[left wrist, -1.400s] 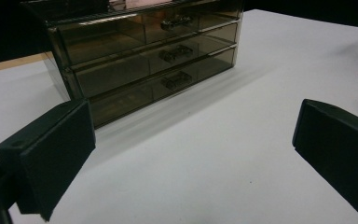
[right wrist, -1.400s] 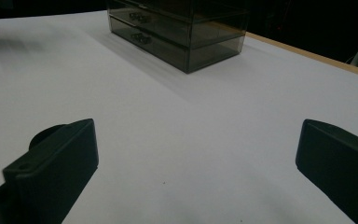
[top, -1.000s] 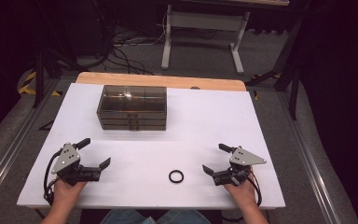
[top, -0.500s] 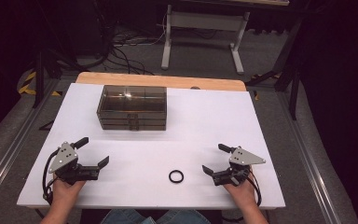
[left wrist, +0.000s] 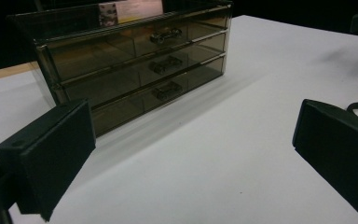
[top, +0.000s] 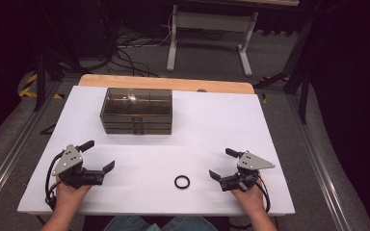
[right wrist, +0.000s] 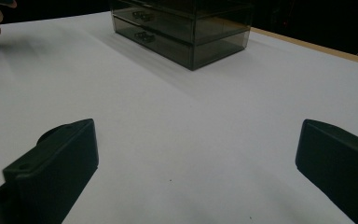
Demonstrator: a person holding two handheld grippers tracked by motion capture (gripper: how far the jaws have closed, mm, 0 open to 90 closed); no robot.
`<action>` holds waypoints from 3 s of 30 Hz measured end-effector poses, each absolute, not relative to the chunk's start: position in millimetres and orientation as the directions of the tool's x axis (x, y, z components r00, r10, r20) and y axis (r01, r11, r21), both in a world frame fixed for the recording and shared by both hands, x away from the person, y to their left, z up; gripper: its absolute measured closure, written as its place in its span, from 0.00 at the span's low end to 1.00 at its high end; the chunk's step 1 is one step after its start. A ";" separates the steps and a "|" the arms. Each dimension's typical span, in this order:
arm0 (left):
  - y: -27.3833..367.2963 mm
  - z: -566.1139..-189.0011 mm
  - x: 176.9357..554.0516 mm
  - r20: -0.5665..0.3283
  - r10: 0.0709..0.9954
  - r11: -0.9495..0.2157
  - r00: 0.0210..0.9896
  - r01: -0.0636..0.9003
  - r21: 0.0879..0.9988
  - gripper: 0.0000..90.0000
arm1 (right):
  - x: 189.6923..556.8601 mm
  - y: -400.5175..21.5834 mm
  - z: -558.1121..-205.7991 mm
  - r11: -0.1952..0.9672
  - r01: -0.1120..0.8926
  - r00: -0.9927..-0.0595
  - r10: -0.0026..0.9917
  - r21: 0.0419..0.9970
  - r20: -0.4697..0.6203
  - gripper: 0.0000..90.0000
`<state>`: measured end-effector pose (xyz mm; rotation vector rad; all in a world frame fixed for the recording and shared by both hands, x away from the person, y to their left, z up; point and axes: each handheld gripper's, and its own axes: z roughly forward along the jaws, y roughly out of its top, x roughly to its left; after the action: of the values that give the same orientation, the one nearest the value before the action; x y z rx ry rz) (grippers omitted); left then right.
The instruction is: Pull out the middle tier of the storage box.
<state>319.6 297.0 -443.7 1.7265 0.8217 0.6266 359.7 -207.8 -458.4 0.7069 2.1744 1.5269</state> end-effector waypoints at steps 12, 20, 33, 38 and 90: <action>289.2 -435.7 331.5 0.006 0.772 -0.182 0.636 0.212 0.960 0.01 | 360.5 -208.8 -458.7 0.273 0.192 -0.795 0.606 0.942 -0.014 0.00; 279.7 -432.8 338.3 0.032 0.761 -0.213 0.648 0.203 0.956 0.01 | 360.6 -208.5 -458.9 0.274 0.193 -0.795 0.606 0.942 -0.013 0.00; 267.3 -429.4 352.2 0.008 0.744 -0.218 0.668 0.231 0.948 0.02 | 360.6 -208.1 -459.1 0.275 0.196 -0.801 0.599 0.941 -0.009 0.00; 263.5 -429.6 357.2 -0.002 0.737 -0.218 0.676 0.240 0.946 0.02 | 360.7 -208.0 -459.2 0.276 0.196 -0.802 0.597 0.941 -0.008 0.00; 233.0 -423.6 370.2 0.253 0.649 -0.471 0.718 0.119 0.874 0.16 | 361.0 -208.3 -459.4 0.270 0.200 -0.809 0.587 0.942 0.004 0.00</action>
<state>370.2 233.0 -423.6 1.9900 0.5868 0.7174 361.0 -208.3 -459.4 0.7169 2.2000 1.5530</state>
